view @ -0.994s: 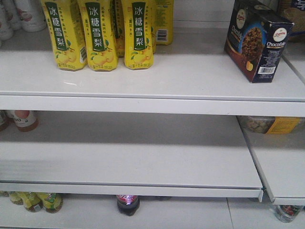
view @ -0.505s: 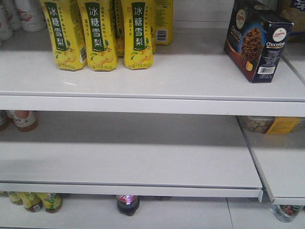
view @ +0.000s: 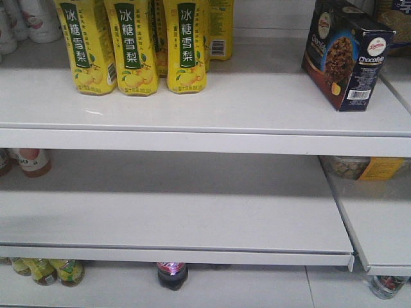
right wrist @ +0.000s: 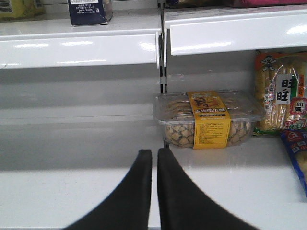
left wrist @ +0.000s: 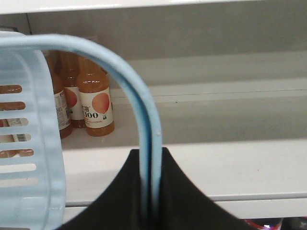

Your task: Left arm holds basket, right arm returns cookies

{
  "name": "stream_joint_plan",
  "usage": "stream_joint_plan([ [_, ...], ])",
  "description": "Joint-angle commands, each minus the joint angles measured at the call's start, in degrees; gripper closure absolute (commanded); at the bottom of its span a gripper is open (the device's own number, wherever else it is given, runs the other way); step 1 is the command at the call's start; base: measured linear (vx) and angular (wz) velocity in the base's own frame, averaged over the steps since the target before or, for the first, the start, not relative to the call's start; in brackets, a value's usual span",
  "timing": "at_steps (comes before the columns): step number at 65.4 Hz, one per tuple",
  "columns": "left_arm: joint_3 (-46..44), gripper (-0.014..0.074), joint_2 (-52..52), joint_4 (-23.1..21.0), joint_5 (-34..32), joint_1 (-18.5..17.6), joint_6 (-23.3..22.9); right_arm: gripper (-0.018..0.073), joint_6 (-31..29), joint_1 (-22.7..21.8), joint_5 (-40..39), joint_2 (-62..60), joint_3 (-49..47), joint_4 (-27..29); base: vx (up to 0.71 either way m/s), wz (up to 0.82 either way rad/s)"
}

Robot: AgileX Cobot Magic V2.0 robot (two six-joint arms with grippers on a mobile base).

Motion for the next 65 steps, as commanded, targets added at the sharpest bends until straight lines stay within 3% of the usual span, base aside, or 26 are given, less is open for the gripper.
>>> stream_joint_plan([
  [1,-1.7,0.0599,-1.0,0.6,-5.9,-0.2,1.0,0.0565,-0.3,-0.3,-3.5,0.6,-1.5,-1.5,0.00,0.00],
  [50,-1.7,0.0599,-1.0,0.6,-5.9,-0.2,1.0,0.0565,-2.2,-0.3,-2.3,0.6,-1.4,-0.7,0.00,0.00],
  [58,-1.7,0.0599,-1.0,0.6,-5.9,-0.2,1.0,0.0565,-8.8,-1.2,-1.4,0.6,-1.4,5.7,0.00,0.00],
  [65,-1.7,0.0599,-1.0,0.6,-5.9,-0.2,1.0,0.0565,-16.2,-6.5,-1.4,0.6,-1.4,14.5,0.00,0.00],
])
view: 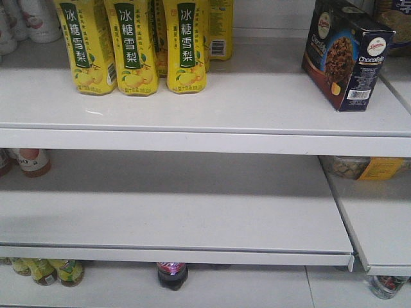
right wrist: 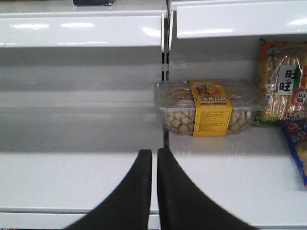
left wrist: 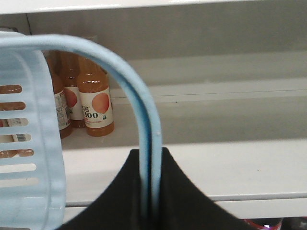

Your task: Left arm holds basket, right arm returns cookies

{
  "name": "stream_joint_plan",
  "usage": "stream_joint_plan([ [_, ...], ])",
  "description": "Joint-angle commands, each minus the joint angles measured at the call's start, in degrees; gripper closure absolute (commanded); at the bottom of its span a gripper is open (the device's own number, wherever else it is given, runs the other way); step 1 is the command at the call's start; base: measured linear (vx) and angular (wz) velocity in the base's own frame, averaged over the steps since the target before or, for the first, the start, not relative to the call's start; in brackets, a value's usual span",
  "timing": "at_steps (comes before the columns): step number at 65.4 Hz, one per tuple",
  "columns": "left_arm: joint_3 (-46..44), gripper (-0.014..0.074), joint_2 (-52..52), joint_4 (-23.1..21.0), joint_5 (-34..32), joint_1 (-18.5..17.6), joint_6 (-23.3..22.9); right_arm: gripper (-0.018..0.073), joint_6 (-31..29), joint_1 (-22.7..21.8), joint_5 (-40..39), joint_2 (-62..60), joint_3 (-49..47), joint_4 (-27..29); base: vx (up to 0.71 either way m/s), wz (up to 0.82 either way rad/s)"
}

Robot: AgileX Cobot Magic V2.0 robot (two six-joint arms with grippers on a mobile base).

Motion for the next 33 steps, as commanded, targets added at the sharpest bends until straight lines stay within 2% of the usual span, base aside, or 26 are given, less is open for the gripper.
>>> stream_joint_plan([
  [1,-1.7,0.0599,-1.0,0.6,-5.9,-0.2,1.0,0.0565,-7.3,-4.9,-3.2,0.6,-1.3,6.8,0.00,0.00],
  [10,-1.7,0.0599,-1.0,0.6,-5.9,-0.2,1.0,0.0565,-18.2,-15.0,-8.8,0.6,1.5,19.1,0.00,0.00],
  [13,-1.7,0.0599,-1.0,0.6,-5.9,-0.2,1.0,0.0565,-21.7,-17.2,-11.5,0.6,2.8,23.5,0.00,0.00],
  [17,-1.7,0.0599,-1.0,0.6,-5.9,-0.2,1.0,0.0565,-23.8,-19.3,-15.6,0.6,4.7,26.6,0.00,0.00],
  [24,-1.7,0.0599,-1.0,0.6,-5.9,-0.2,1.0,0.0565,-22.9,-19.9,-20.3,0.1,6.7,25.2,0.00,0.00],
  [33,-1.7,0.0599,-1.0,0.6,-5.9,-0.2,1.0,0.0565,-21.3,-19.4,-24.1,-1.7,9.3,19.8,0.00,0.00],
])
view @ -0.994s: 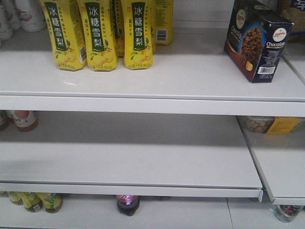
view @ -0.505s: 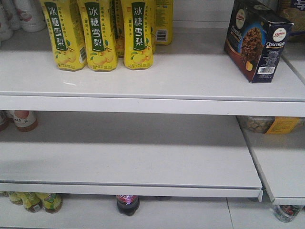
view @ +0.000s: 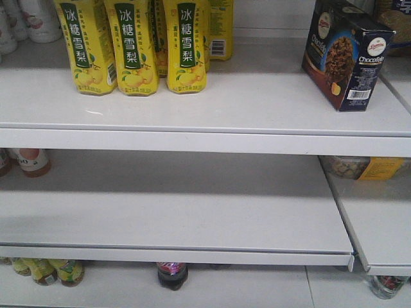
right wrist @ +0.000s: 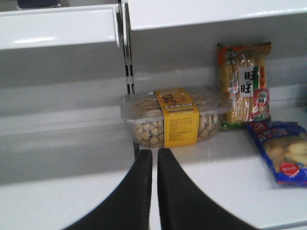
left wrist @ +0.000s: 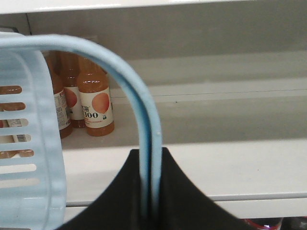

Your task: Left arm holds basket, right arm returns cookies

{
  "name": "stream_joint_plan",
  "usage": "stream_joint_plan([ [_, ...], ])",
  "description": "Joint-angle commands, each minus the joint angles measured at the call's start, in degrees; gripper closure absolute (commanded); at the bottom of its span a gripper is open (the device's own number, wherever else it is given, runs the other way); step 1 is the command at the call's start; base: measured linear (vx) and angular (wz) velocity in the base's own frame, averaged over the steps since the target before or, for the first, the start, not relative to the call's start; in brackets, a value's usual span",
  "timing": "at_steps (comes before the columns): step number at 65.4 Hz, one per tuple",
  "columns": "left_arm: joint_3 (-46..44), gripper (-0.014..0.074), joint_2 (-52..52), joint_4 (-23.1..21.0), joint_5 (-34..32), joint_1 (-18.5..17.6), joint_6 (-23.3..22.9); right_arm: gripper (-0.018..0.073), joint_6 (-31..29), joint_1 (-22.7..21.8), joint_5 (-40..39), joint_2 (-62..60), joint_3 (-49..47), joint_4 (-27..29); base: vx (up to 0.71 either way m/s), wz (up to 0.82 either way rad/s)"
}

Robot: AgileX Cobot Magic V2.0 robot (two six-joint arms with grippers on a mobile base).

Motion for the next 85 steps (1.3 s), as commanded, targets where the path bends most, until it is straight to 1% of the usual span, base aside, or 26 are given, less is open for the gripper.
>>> stream_joint_plan([
  [1,-1.7,0.0599,-1.0,0.6,-5.9,-0.2,1.0,0.0565,0.8,0.1,-7.4,-0.3,0.0,-3.3,0.00,0.00],
  [6,-1.7,0.0599,-1.0,0.6,-5.9,-0.2,1.0,0.0565,1.7,0.8,-7.8,-0.7,1.3,-3.7,0.00,0.00],
  [21,-1.7,0.0599,-1.0,0.6,-5.9,-0.2,1.0,0.0565,1.6,5.9,-7.4,-1.2,2.4,-4.9,0.00,0.00],
  [30,-1.7,0.0599,-1.0,0.6,-5.9,-0.2,1.0,0.0565,2.9,5.8,-7.4,-1.2,2.4,-4.8,0.00,0.00],
  [85,-1.7,0.0599,-1.0,0.7,-5.9,-0.2,1.0,0.0565,2.9,5.7,-7.6,-1.2,2.4,-4.8,0.00,0.00],
])
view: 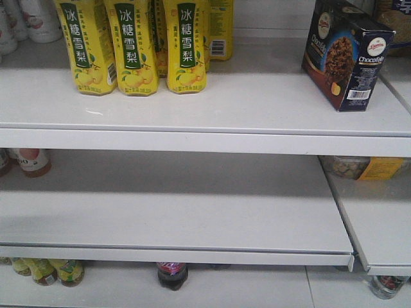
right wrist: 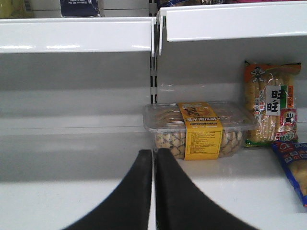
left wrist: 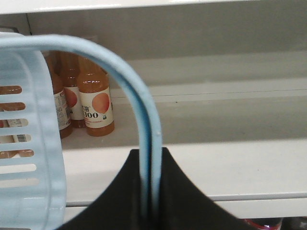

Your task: Left arm holds basket, right arm returns cookies

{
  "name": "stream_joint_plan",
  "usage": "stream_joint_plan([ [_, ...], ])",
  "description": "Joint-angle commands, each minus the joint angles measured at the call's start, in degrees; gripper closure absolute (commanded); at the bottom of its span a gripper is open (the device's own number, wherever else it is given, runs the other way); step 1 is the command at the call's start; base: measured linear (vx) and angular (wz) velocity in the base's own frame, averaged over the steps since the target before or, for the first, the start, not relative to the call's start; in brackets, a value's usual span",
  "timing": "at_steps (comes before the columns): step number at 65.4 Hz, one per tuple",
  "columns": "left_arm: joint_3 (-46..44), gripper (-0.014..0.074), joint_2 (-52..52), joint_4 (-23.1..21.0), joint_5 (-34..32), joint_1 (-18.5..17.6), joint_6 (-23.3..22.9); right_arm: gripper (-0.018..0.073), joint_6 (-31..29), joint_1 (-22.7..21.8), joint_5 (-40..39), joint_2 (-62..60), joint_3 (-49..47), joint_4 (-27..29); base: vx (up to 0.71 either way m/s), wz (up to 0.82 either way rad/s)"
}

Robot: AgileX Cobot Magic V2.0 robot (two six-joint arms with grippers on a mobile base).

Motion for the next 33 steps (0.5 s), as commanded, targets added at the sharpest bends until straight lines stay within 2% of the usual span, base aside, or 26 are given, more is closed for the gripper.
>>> stream_joint_plan([
  [1,-1.7,0.0599,-1.0,0.7,-5.9,-0.2,1.0,0.0565,0.0,0.0,-4.5,-0.7,1.1,-0.6,0.00,0.00],
  [33,-1.7,0.0599,-1.0,0.7,-5.9,-0.2,1.0,0.0565,0.0,0.0,-4.5,-0.7,1.1,-0.6,0.00,0.00],
])
